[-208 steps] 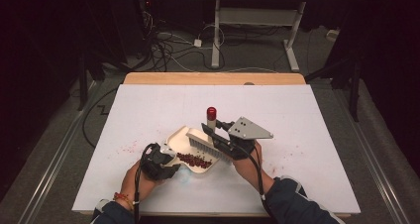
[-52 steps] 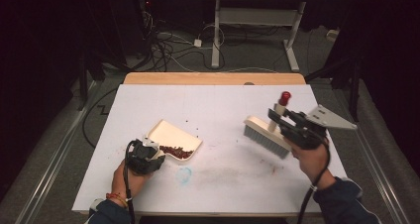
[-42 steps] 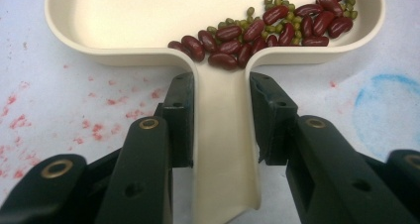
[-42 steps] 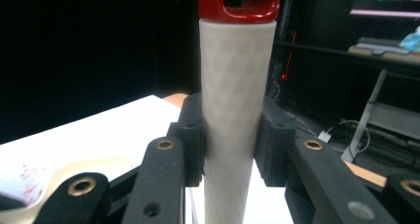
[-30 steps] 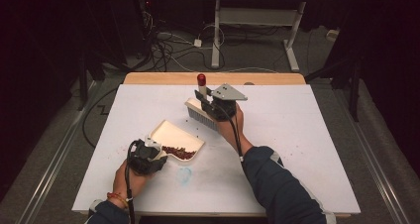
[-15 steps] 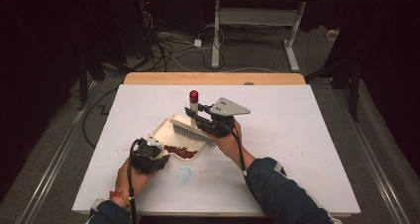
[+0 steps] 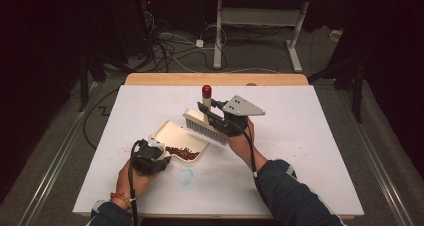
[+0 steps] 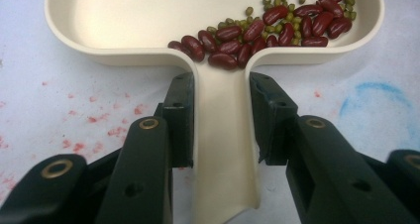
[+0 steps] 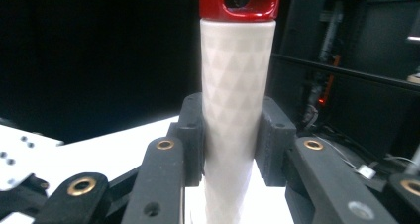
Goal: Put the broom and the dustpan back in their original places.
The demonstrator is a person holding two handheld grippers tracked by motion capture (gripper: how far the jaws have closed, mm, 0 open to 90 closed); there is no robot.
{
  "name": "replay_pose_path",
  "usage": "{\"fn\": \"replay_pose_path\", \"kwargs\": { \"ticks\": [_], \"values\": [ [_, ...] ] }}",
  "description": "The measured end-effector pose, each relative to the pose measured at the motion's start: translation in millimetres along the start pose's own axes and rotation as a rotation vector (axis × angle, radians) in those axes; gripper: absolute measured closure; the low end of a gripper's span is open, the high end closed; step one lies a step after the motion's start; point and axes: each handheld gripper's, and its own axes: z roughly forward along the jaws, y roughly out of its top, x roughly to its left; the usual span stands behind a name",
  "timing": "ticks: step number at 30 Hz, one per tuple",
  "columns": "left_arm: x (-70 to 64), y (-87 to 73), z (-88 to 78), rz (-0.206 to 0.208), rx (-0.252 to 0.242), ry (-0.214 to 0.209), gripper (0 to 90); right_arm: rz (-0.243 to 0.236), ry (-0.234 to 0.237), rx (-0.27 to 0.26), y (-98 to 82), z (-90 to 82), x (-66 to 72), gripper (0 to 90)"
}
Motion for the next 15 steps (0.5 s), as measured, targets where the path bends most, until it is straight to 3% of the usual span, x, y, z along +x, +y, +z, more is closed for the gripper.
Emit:
{"fn": "replay_pose_path", "kwargs": {
  "ticks": [2, 8, 15],
  "values": [
    [0.4, -0.2, -0.8, 0.002, 0.006, -0.003, 63.7, -0.034, -0.029, 0.014, -2.5, 8.2, -0.2, 69.6],
    [6.2, -3.6, -5.0, -0.013, -0.005, -0.02, 63.6, -0.028, -0.077, 0.042, -7.3, 37.6, -2.9, 69.6],
    [11.0, -5.5, -6.7, -0.017, -0.005, -0.019, 63.6, -0.01, -0.072, 0.063, -13.2, 63.8, 1.2, 69.6]
  ]
}}
